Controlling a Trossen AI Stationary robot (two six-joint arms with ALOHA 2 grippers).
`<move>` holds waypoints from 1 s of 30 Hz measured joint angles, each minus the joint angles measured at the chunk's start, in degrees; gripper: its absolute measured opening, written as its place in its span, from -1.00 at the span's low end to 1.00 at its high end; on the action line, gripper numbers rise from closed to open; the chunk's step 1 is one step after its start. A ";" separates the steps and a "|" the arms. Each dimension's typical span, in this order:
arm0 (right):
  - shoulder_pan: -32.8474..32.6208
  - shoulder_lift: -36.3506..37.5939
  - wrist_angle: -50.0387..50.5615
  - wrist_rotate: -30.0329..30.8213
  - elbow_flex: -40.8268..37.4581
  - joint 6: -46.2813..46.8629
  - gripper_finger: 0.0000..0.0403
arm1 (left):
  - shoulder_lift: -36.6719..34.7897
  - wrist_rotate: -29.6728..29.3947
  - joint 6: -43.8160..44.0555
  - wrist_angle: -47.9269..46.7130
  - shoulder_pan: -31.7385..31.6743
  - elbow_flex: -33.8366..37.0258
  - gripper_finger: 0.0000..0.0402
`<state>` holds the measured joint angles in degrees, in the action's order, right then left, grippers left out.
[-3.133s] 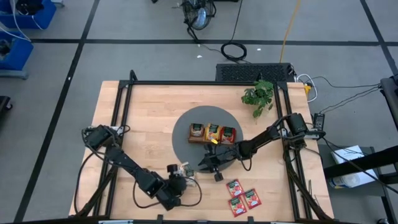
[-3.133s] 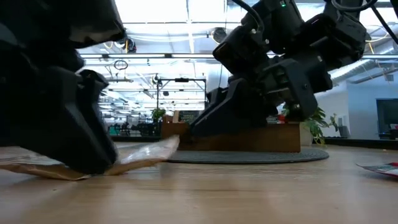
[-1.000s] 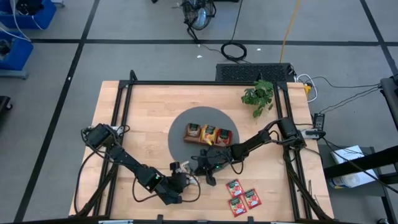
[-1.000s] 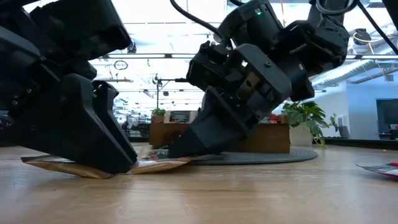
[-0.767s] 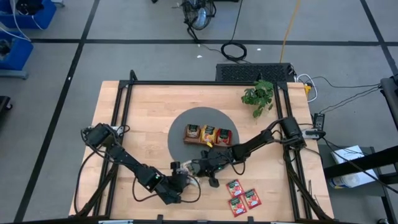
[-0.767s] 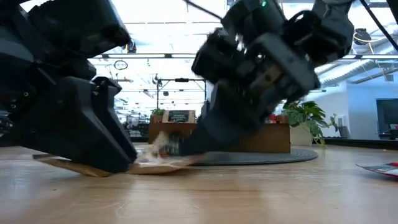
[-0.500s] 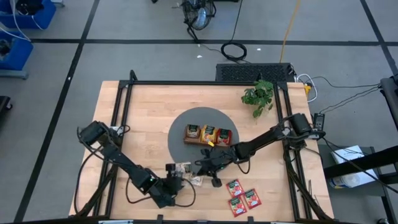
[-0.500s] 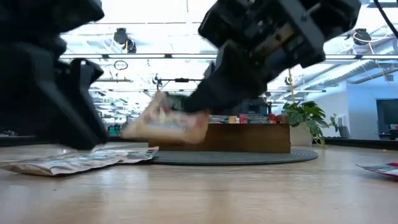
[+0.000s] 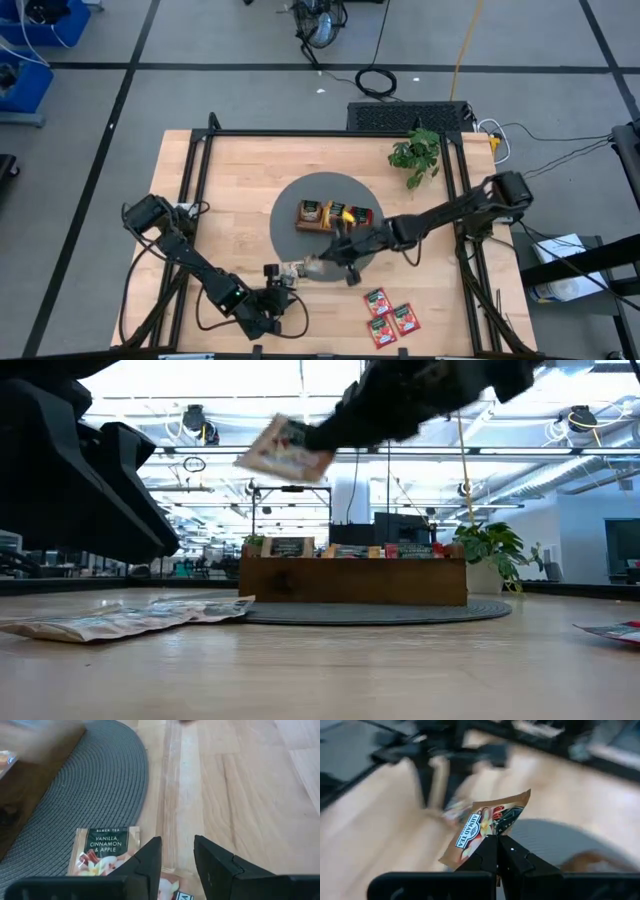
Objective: Pick & Place Tea
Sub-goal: Put the gold tea bag into the left compartment of the wooden organizer
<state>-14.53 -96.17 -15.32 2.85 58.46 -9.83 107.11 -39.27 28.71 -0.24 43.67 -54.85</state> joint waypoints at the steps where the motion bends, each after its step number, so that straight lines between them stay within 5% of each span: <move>1: 0.78 1.05 -0.03 0.43 0.00 -1.52 -1.00 | 0.00 0.00 0.00 -0.07 -0.01 0.00 -0.40; 16: 16.05 -3.09 5.74 3.25 2.78 -17.62 -1.00 | -0.15 0.25 0.02 -0.28 -0.02 -0.11 -0.40; 30: 17.19 -11.22 3.26 2.85 2.80 -23.91 -0.99 | -0.15 0.27 -0.04 -1.24 -0.03 -0.11 -0.40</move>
<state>2.66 -107.39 -12.06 5.70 61.25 -33.74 106.96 -39.00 28.67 -1.48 43.64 -54.96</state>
